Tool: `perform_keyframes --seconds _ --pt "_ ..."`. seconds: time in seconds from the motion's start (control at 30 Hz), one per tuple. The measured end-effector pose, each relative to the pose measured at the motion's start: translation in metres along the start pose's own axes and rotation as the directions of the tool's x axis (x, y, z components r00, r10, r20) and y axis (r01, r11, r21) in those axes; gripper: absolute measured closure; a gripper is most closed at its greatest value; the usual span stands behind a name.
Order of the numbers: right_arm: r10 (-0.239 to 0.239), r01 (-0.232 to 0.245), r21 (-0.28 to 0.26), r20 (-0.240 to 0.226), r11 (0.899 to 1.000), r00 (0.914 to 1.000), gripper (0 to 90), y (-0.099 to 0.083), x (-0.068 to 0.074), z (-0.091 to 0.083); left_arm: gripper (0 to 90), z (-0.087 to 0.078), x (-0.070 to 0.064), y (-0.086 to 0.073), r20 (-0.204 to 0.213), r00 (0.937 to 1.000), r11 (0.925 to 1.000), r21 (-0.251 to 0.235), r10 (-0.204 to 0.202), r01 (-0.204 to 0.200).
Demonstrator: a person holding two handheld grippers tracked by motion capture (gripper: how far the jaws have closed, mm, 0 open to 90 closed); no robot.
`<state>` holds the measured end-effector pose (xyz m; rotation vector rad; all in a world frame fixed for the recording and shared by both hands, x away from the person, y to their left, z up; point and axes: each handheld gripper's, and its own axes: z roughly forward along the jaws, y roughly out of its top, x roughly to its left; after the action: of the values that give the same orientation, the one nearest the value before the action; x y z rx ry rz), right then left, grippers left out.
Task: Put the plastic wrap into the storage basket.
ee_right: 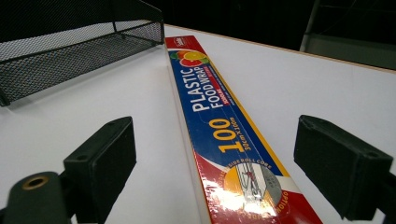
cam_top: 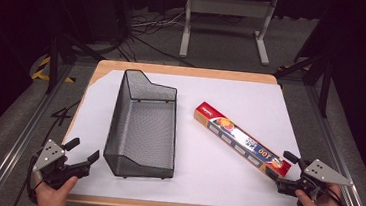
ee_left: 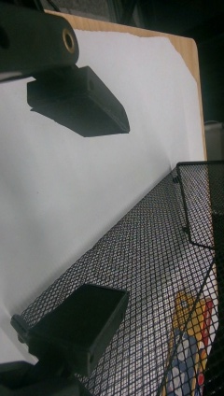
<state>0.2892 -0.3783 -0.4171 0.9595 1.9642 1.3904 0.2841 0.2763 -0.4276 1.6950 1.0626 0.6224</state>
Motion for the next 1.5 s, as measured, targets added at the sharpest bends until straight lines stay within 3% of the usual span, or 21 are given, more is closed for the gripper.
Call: perform_keyframes --seconds 0.23,0.67,0.9,1.13,1.3,1.5 --pt "-0.004 0.004 0.012 0.001 1.000 1.0000 12.3 0.008 0.002 0.000 17.9 0.000 0.000 0.000 -0.004 1.0000 1.0000 0.008 0.001 -0.001" --pt "0.019 -0.017 0.090 -0.030 0.996 0.9994 10.7 0.037 -0.004 0.012 17.9 0.000 0.000 -0.002 -0.019 0.9998 0.9998 0.019 -0.007 0.007" --pt "0.019 -0.009 0.186 -0.052 0.982 0.9985 9.3 0.053 -0.011 0.025 17.9 0.002 0.001 -0.002 -0.021 0.9998 0.9995 0.032 -0.005 0.006" --pt "0.021 -0.011 0.208 -0.046 0.978 0.9987 9.3 0.067 -0.016 0.036 17.9 0.001 0.002 -0.002 -0.021 0.9998 0.9995 0.031 -0.005 0.006" --pt "0.078 -0.060 0.248 -0.064 0.967 0.9949 9.3 0.073 -0.025 0.051 17.7 0.001 0.001 -0.002 -0.018 0.9998 0.9995 0.032 -0.003 0.003" --pt "0.083 -0.062 0.265 -0.070 0.962 0.9941 9.3 0.081 -0.032 0.066 17.7 0.001 0.002 -0.002 -0.020 0.9998 0.9995 0.031 -0.005 0.005"
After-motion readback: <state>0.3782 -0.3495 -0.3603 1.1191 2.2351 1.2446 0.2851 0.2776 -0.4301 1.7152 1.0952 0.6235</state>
